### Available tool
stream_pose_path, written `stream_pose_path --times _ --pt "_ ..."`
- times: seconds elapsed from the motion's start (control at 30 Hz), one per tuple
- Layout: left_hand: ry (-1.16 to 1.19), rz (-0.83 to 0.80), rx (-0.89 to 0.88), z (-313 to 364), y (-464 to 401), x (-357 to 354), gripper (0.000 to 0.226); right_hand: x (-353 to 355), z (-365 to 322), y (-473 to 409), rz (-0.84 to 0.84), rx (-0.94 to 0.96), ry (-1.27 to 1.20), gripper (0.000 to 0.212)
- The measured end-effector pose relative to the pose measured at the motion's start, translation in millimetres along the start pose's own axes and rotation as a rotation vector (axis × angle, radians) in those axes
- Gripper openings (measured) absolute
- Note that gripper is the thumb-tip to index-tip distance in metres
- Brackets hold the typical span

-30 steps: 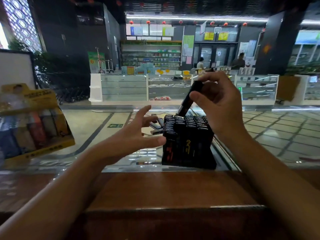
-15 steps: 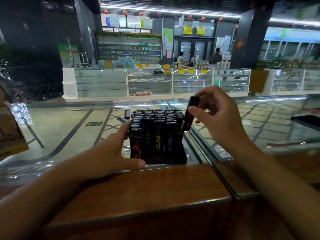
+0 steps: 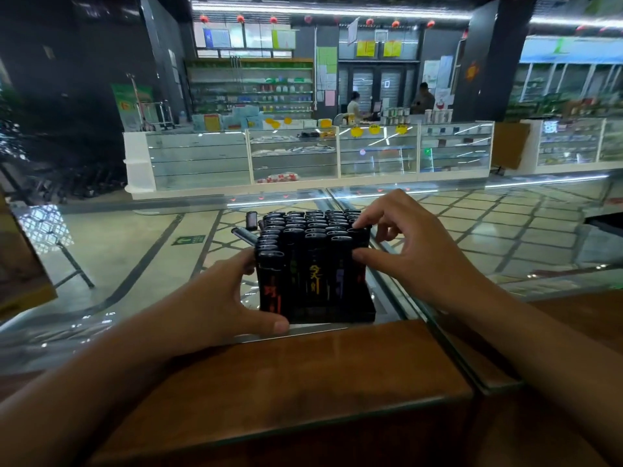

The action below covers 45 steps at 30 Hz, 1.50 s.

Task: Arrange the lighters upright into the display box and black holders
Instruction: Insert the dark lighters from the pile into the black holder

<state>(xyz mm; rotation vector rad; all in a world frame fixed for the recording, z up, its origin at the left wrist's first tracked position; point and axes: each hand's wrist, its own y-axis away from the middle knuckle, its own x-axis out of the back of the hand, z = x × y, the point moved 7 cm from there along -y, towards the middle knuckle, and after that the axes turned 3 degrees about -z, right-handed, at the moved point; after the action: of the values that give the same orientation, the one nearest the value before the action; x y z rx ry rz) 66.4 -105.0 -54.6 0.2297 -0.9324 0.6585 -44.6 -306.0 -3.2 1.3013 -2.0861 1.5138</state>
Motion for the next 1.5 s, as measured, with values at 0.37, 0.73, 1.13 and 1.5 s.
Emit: stream_pose_path --times 0.37,0.73,1.13,1.5 --pt "0.174 -0.098 -0.002 -14.1 7.9 20.8 0.082 12.3 -4.9 -2.3 0.037 -0.109 -0.225 0.027" --pt "-0.329 0.151 0.028 -52.2 -45.6 65.5 0.068 -34.6 -48.3 -48.7 -0.452 -0.009 0.189 0.056" --pt "-0.545 -0.148 -0.047 -67.8 -138.4 16.6 0.066 -47.4 -41.9 -44.3 -0.449 0.136 0.284 0.069" --pt "-0.330 0.099 -0.136 -74.4 -110.8 49.8 0.023 -46.7 -44.9 -46.9 -0.367 0.146 0.265 0.046"
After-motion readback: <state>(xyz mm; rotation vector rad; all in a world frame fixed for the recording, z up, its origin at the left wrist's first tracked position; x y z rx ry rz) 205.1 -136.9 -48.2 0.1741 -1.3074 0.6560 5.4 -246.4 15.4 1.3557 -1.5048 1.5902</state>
